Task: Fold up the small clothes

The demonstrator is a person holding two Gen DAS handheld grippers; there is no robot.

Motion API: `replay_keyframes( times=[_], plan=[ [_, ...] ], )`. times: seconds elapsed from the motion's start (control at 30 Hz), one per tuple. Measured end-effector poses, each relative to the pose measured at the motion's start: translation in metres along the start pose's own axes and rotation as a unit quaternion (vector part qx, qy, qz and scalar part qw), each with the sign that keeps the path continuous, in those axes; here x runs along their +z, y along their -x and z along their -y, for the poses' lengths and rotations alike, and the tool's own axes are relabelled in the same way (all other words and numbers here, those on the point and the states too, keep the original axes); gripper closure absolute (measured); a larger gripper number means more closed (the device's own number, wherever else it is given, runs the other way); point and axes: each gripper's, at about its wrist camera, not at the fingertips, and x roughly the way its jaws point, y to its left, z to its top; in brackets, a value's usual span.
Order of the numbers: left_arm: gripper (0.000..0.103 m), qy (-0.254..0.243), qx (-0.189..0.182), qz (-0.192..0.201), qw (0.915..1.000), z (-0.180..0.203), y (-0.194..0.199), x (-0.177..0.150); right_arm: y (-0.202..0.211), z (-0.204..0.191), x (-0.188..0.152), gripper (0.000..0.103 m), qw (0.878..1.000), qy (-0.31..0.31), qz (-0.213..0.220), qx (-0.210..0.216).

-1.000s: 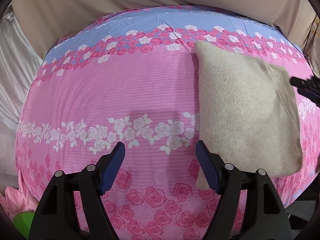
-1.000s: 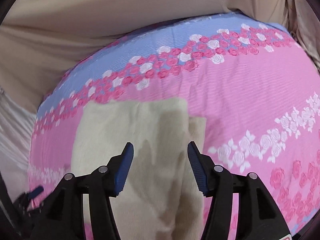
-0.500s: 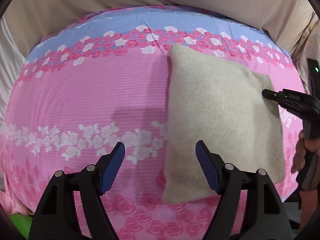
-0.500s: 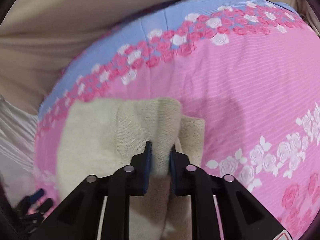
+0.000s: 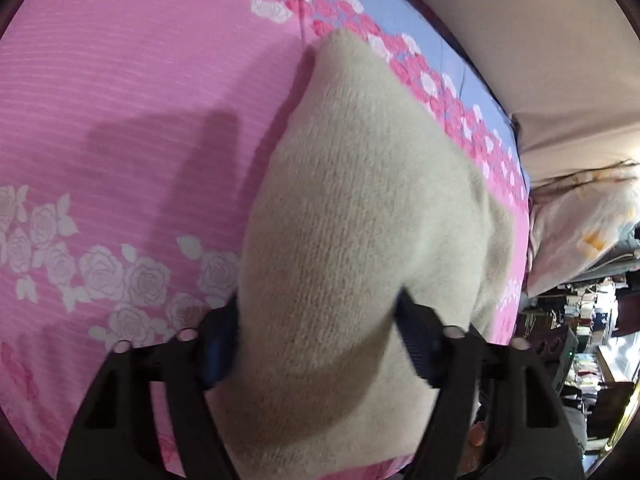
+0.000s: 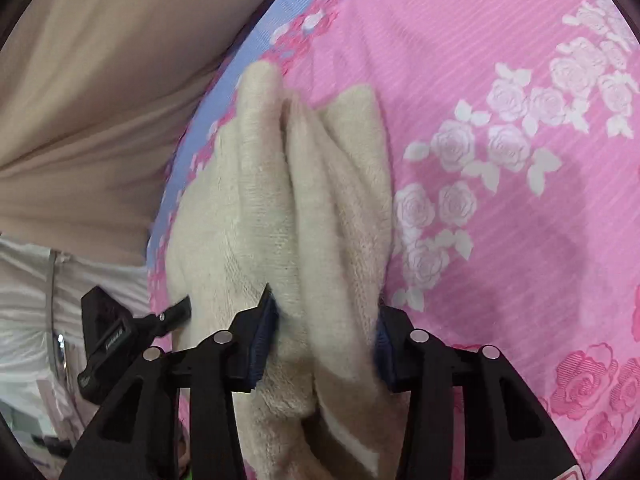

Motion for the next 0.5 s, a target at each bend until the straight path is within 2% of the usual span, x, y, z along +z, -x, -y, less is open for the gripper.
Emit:
replay_keyframes(
  times=[0.1, 0.23, 0.37, 0.5],
  plan=[
    [0.059, -0.001, -0.045, 0.006, 0.9989, 0.015, 0.03, 0.003, 0.03, -0.034, 0.003, 0.08, 0.999, 0.034, 0.024, 0.009],
    [0.059, -0.025, -0.092, 0.034, 0.9948, 0.036, 0.085, 0.007, 0.078, -0.101, 0.004, 0.081, 0.992, 0.098, 0.071, 0.036],
    [0.059, -0.061, -0.123, 0.073, 0.9879, 0.047, 0.16, 0.016, 0.108, -0.16, 0.008, 0.081, 0.982, 0.146, 0.101, 0.065],
    [0.058, -0.094, -0.133, 0.118, 0.9797, 0.04, 0.23, 0.027, 0.119, -0.225, 0.004, 0.081, 0.969, 0.19, 0.118, 0.103]
  ],
)
